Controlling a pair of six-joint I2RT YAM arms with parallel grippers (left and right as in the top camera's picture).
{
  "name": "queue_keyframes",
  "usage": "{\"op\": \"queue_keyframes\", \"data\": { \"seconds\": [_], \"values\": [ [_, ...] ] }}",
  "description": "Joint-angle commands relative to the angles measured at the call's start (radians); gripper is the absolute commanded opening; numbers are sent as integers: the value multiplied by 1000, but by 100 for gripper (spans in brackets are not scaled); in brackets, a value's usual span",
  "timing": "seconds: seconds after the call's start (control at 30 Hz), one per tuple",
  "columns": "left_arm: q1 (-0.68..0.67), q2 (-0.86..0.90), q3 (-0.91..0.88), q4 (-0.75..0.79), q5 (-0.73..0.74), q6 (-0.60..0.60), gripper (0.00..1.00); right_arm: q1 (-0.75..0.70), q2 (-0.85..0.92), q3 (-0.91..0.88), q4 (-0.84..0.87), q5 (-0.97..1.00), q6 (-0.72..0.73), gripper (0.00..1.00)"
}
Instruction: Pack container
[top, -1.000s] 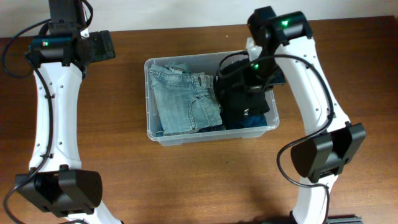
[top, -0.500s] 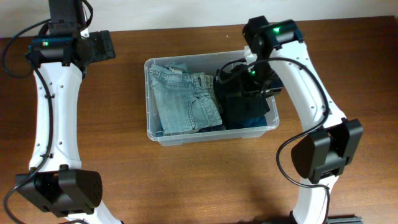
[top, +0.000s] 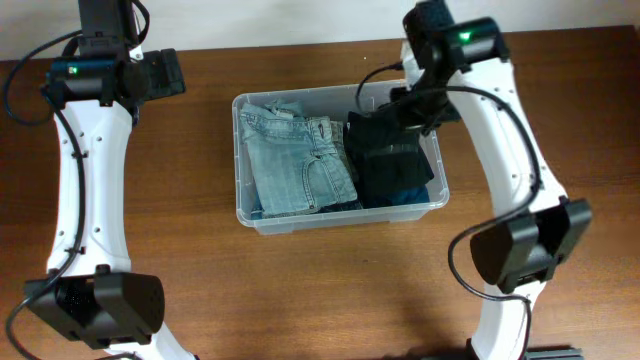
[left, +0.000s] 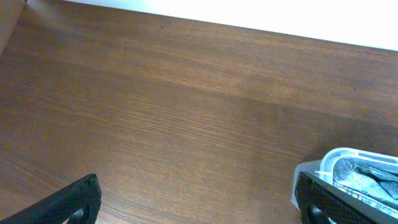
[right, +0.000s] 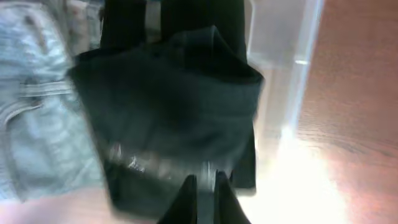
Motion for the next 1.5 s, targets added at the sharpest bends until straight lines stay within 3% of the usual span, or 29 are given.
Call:
{"op": "queue_keyframes", "data": {
  "seconds": [0.0,0.17,0.27,0.43,0.63,0.73,0.93,0.97,1.0,1.17,1.3,1.47],
  "values": [
    [6,-16,11,2,0,-5,99,6,47,-172,110,-18,2,4],
    [6,-16,11,3,0,-5,99,5,53,-382,294,-37,2,4],
    [6,-16,11,5,0,-5,99,3,53,-414,319,-36,2,4],
    [6,-16,11,6,0,-5,99,3,51,-349,288,-37,2,4],
    [6,-16,11,5,0,-5,99,3,50,-92,141,-36,2,6],
    [6,-16,11,5,0,-5,100,3,50,89,39,-36,-6,20],
    [6,-16,11,5,0,-5,99,3,50,394,-160,-28,-22,68],
    [6,-16,11,5,0,-5,99,3,46,449,-184,-29,-21,91],
    [6,-16,11,5,0,-5,99,3,34,458,-184,-35,-21,98],
    [6,-16,11,5,0,-5,99,5,-55,463,-184,-115,-21,99],
    [6,-16,11,5,0,-5,99,5,-111,463,-183,-376,-21,99],
    [6,-16,11,5,0,-5,99,-10,-120,462,-184,-394,-21,99]
  ]
}}
